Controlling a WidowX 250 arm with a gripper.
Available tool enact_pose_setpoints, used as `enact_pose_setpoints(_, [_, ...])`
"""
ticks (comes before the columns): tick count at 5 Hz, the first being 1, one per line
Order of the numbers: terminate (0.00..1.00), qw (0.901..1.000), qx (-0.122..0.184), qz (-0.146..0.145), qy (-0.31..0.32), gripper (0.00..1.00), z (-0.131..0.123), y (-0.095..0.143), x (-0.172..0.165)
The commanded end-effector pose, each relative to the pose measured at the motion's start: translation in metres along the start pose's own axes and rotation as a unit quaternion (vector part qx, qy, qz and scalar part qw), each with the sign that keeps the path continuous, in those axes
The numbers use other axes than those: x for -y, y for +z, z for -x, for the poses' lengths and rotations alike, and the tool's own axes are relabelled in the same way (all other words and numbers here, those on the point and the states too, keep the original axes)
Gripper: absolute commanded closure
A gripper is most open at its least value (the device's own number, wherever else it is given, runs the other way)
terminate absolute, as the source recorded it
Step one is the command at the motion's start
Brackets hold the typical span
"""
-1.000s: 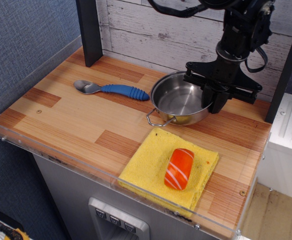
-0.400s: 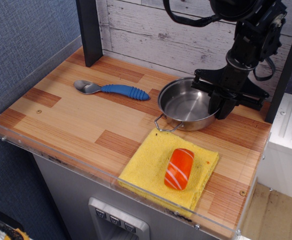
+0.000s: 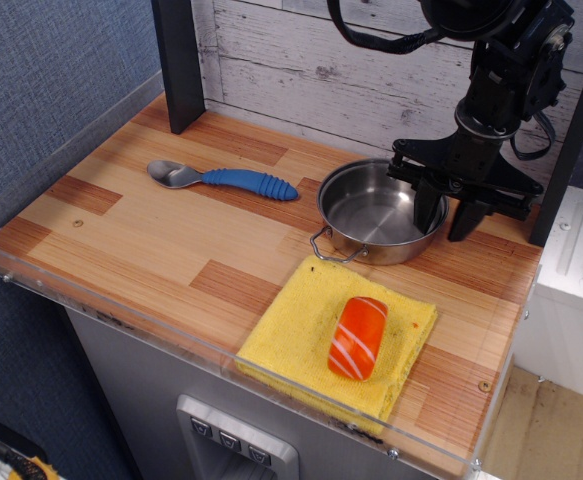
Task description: Move pot above yellow cloth.
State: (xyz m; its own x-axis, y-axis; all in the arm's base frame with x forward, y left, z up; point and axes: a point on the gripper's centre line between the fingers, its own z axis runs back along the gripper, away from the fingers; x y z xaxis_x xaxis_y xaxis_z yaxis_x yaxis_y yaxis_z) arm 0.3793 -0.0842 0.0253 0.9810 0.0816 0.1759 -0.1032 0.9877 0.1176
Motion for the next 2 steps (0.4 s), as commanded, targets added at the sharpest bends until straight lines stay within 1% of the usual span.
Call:
enact_pose_setpoints(1, [0.00, 0.9972, 0.062, 0.038, 0.014, 0.00, -0.009, 0.045, -0.010])
enact_pose_setpoints(2, [0.00, 0.9955, 0.074, 0.054, 0.023, 0.00, -0.007, 0.062, -0.021])
